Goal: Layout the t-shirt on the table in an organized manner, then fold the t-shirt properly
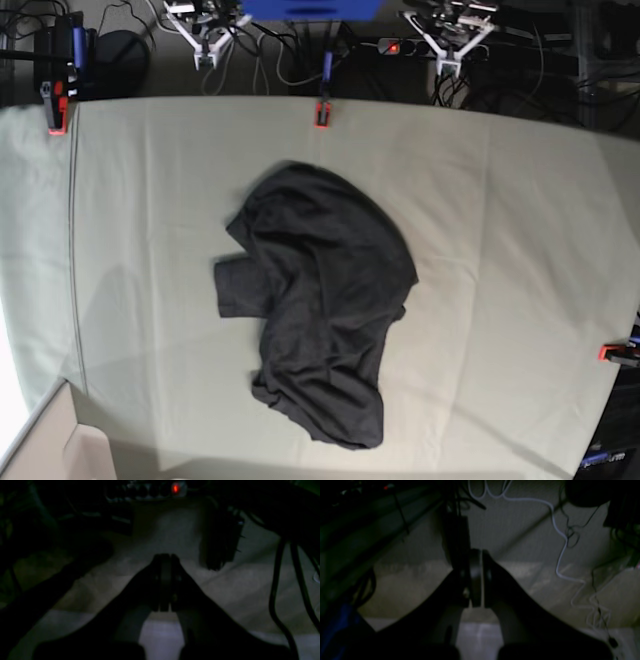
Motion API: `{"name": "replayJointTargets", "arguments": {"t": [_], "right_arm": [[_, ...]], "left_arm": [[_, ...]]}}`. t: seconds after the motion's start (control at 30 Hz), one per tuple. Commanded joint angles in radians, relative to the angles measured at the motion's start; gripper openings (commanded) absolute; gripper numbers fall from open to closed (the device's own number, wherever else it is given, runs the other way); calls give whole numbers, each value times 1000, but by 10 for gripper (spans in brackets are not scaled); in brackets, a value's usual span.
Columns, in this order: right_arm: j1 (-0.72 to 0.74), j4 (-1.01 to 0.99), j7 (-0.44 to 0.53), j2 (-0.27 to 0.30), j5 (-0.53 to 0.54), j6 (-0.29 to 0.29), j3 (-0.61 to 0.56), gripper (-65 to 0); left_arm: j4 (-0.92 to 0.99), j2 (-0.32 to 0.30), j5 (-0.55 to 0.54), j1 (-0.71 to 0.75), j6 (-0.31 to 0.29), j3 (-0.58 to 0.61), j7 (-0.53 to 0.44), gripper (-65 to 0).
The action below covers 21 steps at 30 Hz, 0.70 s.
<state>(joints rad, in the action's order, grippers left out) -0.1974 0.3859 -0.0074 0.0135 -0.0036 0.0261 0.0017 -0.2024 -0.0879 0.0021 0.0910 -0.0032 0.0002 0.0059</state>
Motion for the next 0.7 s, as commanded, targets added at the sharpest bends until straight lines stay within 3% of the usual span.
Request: {"name": "replayJointTargets", "arguments": {"t": [0.0,0.3,0.67], "right_arm": [[-37,48,2,4,1,-30,-1,-650],[-354,612,-3,53,1,-30,-1,-650],[-572,1077,-3,85,0,-30,1,-650]], "left_arm": [[-42,-10,-1,23,-2,-4,-7,-650],[-530,-33,-3,318,-2,-4,-5,-650],[-1081,-83,-3,609,-1,-7,-5,-650]]}}
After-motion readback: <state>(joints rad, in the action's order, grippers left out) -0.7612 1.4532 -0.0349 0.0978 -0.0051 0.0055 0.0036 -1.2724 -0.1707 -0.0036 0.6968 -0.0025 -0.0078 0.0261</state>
